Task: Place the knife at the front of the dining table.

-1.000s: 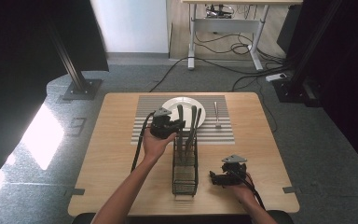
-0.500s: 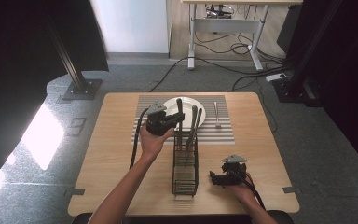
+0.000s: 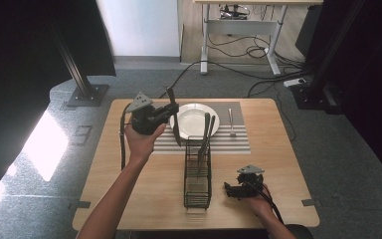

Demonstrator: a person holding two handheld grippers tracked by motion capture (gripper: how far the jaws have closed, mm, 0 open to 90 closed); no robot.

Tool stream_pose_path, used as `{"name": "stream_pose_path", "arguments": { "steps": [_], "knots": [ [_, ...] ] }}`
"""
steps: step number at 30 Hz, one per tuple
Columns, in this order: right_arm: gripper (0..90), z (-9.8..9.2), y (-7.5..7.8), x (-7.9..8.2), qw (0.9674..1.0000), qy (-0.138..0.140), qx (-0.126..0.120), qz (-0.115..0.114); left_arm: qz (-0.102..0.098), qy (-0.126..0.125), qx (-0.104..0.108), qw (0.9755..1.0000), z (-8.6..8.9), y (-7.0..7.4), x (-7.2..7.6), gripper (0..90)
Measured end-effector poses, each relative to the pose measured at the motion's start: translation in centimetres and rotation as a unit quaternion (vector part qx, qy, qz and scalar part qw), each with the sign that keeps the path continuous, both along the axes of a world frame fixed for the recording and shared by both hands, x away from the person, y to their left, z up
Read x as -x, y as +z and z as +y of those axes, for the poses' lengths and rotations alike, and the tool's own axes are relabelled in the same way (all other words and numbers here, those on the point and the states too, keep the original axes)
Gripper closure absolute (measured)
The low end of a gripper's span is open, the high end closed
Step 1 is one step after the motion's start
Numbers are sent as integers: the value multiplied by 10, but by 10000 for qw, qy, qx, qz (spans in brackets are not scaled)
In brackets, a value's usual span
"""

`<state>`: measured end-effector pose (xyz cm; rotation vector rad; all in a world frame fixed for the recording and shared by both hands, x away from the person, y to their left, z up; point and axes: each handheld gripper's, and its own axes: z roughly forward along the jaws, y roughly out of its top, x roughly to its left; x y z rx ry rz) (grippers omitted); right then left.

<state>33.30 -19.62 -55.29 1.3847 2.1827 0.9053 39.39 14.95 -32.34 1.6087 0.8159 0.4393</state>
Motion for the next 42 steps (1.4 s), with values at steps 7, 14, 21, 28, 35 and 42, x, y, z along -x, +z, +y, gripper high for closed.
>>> {"name": "stream_pose_path", "arguments": {
  "steps": [7,14,21,28,35,42],
  "knots": [
    [54,0,0,0,10000,-8,-4,-7,17,184,90,9998,27,0,4,833],
    [54,0,0,0,10000,-5,4,-14,212,302,-11,9993,37,-17,1,833],
    [54,0,0,0,10000,-2,3,-16,398,410,-190,9982,40,-36,-4,834],
    [55,0,0,0,10000,-15,-6,-30,580,553,-536,9953,42,-57,-11,833],
    [54,0,0,0,10000,-6,-3,-15,752,649,-725,9924,43,-68,-16,834],
    [56,0,0,0,10000,-5,-3,-26,936,752,-908,9886,42,-77,-21,835]
  ]
}}
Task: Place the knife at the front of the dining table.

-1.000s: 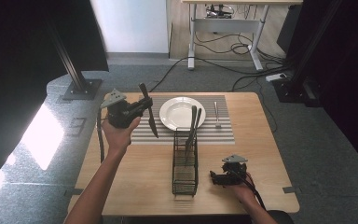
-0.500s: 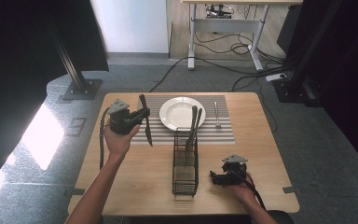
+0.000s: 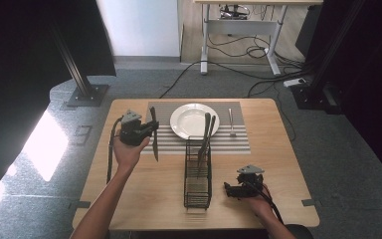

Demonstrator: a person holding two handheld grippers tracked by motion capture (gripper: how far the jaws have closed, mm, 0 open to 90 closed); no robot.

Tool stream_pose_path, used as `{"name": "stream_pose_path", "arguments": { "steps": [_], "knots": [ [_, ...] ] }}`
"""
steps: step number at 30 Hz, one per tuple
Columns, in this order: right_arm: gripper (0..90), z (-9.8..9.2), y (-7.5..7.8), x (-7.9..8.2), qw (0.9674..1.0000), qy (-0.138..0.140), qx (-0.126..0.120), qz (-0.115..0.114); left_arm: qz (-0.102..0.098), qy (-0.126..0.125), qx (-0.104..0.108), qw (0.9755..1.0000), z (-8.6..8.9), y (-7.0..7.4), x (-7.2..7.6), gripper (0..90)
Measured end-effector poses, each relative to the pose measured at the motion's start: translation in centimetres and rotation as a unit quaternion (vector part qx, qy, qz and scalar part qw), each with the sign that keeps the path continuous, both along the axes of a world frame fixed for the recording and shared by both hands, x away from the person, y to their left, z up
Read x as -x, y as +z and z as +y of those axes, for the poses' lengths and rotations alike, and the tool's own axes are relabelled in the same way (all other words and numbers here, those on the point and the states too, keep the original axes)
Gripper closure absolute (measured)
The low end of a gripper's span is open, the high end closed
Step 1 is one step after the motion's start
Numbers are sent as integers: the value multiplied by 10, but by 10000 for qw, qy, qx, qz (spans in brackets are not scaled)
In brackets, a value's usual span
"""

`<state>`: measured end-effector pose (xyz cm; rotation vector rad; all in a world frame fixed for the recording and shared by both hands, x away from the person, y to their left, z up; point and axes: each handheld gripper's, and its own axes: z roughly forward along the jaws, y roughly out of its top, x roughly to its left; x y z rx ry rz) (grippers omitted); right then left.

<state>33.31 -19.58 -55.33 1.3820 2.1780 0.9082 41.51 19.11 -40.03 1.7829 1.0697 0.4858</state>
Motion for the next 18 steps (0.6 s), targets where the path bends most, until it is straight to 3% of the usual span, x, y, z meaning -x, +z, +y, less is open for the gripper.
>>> {"name": "stream_pose_path", "arguments": {
  "steps": [18],
  "knots": [
    [56,0,0,0,10000,-2,-3,-17,312,176,-234,9991,-1,-8,-13,835]
  ]
}}
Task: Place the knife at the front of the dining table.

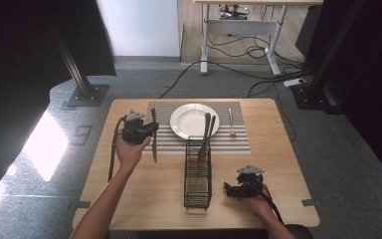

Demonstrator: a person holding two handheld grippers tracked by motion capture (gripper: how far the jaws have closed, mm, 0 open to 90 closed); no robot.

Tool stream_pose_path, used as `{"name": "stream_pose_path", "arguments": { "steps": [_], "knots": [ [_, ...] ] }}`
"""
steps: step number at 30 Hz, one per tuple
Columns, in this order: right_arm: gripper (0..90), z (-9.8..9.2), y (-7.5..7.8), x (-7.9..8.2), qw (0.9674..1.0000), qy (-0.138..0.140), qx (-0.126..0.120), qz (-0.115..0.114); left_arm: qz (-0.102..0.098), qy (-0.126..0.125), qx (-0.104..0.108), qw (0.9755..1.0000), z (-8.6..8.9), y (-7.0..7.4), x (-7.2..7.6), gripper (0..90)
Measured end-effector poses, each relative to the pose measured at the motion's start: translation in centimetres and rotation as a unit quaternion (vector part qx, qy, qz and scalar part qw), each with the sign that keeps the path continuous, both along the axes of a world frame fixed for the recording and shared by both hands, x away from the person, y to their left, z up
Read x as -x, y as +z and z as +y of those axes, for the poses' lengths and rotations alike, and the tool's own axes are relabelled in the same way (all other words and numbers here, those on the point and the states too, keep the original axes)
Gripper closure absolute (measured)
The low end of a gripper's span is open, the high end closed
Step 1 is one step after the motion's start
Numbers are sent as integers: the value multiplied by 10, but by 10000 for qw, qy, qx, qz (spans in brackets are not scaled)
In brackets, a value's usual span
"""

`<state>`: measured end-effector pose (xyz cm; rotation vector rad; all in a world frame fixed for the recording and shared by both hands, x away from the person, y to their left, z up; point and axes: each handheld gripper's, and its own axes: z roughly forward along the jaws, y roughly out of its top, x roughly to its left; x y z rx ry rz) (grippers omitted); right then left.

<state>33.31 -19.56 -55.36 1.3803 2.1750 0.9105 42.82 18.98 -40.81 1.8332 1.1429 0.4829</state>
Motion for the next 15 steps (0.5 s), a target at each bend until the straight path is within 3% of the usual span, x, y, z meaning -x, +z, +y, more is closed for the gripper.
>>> {"name": "stream_pose_path", "arguments": {
  "steps": [15],
  "knots": [
    [54,0,0,0,10000,1,-8,7,194,155,-219,9995,1,-10,-20,835]
  ]
}}
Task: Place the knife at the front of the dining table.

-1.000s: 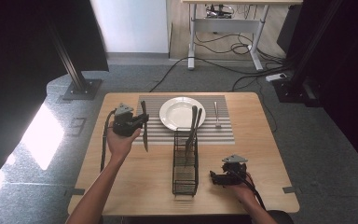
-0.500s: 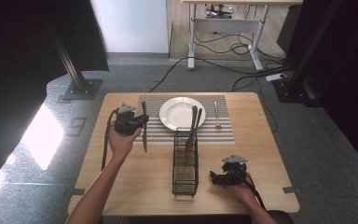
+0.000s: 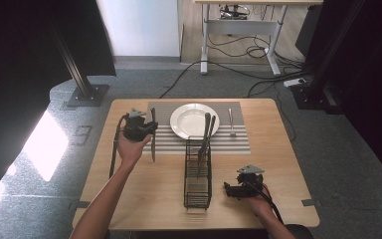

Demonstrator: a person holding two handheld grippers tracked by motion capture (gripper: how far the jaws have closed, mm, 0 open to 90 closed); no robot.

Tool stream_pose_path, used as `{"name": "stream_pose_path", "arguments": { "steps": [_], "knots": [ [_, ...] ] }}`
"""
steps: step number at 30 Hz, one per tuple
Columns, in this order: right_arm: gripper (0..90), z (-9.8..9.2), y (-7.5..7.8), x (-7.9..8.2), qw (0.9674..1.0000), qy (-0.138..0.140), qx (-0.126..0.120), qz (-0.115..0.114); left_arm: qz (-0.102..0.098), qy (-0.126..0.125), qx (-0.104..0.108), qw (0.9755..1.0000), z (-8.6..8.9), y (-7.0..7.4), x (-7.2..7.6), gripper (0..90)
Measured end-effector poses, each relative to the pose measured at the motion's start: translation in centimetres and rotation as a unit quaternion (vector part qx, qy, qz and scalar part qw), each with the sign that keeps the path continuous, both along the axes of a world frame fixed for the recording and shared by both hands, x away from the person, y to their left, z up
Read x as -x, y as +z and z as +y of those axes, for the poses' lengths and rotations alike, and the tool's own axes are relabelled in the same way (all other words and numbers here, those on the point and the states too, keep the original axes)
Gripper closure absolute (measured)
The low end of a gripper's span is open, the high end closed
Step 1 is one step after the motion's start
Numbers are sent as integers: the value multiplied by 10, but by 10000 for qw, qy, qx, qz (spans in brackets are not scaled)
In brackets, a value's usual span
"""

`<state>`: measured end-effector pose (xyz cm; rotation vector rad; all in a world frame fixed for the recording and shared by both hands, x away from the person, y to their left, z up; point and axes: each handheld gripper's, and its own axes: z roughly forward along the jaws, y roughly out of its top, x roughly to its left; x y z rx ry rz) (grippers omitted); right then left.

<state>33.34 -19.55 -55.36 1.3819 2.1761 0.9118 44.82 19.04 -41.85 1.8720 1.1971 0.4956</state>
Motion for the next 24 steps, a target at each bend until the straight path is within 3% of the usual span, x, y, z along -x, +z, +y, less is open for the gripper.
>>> {"name": "stream_pose_path", "arguments": {
  "steps": [8,14,24],
  "knots": [
    [54,0,0,0,10000,14,5,8,69,97,80,9999,0,-7,-13,835],
    [55,0,0,0,10000,21,6,8,86,164,20,9998,1,-9,-23,836],
    [59,0,0,-1,10000,46,8,8,183,276,72,9994,-2,-20,-51,836]
  ]
}}
